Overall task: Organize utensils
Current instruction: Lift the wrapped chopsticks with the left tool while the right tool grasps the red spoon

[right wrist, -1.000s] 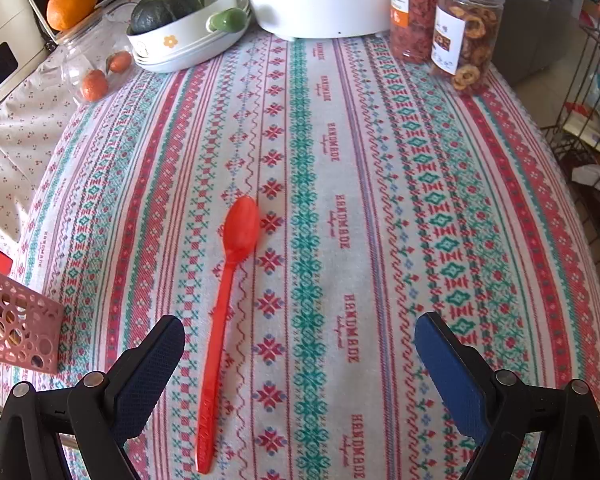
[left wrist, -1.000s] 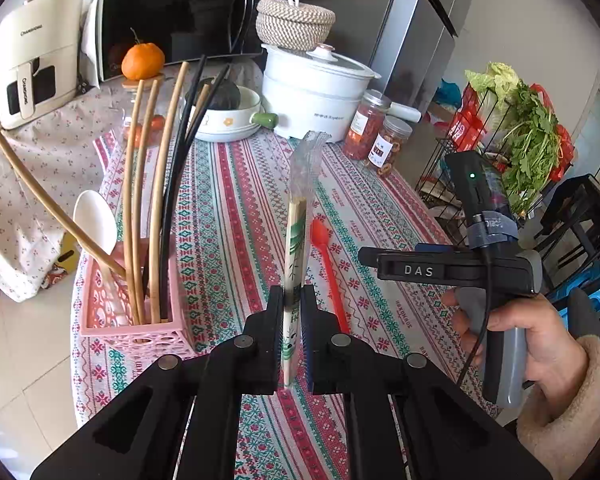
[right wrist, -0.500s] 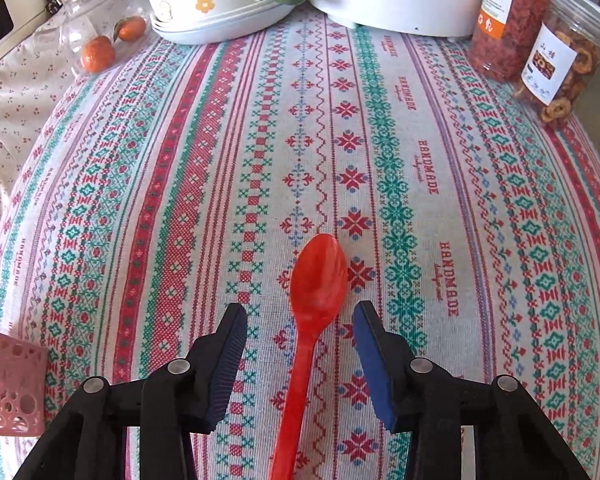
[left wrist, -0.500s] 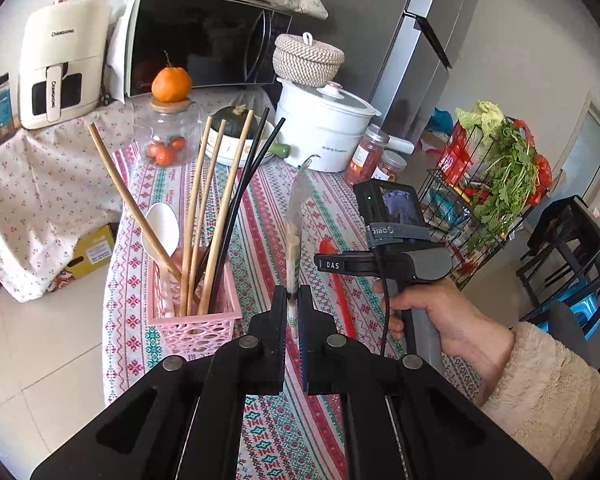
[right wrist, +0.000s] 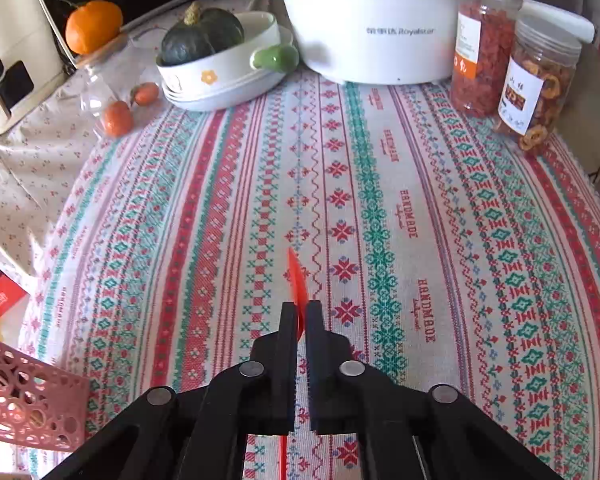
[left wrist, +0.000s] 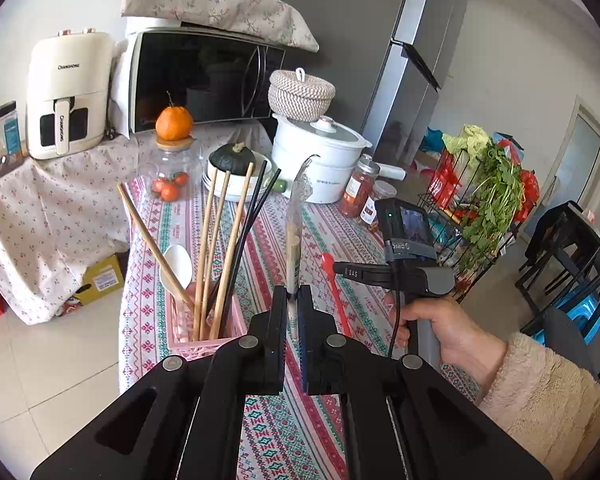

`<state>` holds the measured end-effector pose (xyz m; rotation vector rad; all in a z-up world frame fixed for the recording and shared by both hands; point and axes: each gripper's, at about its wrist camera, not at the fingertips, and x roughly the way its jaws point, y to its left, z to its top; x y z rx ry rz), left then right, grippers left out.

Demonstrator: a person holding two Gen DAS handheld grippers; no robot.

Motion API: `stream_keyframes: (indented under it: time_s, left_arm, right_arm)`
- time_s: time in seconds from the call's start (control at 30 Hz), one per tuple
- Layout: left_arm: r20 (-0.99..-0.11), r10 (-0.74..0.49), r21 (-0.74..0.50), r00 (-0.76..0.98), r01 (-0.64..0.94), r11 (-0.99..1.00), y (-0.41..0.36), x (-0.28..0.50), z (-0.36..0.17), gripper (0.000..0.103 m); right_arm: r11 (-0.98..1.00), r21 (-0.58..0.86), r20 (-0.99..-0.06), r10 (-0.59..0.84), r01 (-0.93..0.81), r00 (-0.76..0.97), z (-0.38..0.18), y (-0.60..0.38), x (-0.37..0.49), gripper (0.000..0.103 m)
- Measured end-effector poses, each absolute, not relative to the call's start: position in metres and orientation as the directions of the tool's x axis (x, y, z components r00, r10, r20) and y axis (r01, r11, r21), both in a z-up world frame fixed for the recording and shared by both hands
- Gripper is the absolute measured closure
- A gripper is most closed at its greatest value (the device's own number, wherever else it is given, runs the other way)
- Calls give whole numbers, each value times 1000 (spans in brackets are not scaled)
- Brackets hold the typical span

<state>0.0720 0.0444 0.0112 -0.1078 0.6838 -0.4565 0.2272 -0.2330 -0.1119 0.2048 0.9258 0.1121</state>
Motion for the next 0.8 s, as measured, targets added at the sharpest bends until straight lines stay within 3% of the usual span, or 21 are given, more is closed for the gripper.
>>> stream_keyframes:
  time_s: [0.17, 0.3, 0.37, 0.43, 0.47, 0.67, 0.77, 0.8]
  left_arm:
    - [-529, -417, -216, 739, 358, 909, 57, 63, 36, 99]
    - [-512, -409, -245, 755, 329, 912, 69, 64, 44, 99]
    - [-517, -417, -254, 747, 331, 909, 69, 65, 43, 99]
    - [-525, -424, -249, 738, 343, 906, 64, 65, 41, 99]
    - [-530, -426, -245, 733, 349, 904, 62, 65, 39, 99]
    - [-555, -435, -229, 709, 372, 899, 50, 66, 30, 98]
    - [-560, -435, -232, 705, 371, 899, 51, 69, 28, 99]
    - [-561, -434, -233, 705, 369, 900, 52, 71, 28, 99]
  right_arm:
    - [963, 267, -726, 232, -44, 648, -87, -240, 207, 100]
    - [954, 295, -741, 260, -47, 620, -90, -248, 209, 99]
    - [960, 280, -783, 243, -25, 573, -104, -249, 215, 85]
    - [967, 254, -820, 217, -3, 530, -120, -248, 222, 48]
    - [970, 243, -831, 206, 4, 516, -128, -248, 225, 46]
    - [988, 153, -884, 122, 32, 451, -163, -234, 255, 47]
    - [996, 84, -904, 63, 31, 423, -177, -225, 267, 56]
    - [999, 39, -894, 24, 23, 448, -177, -221, 267, 65]
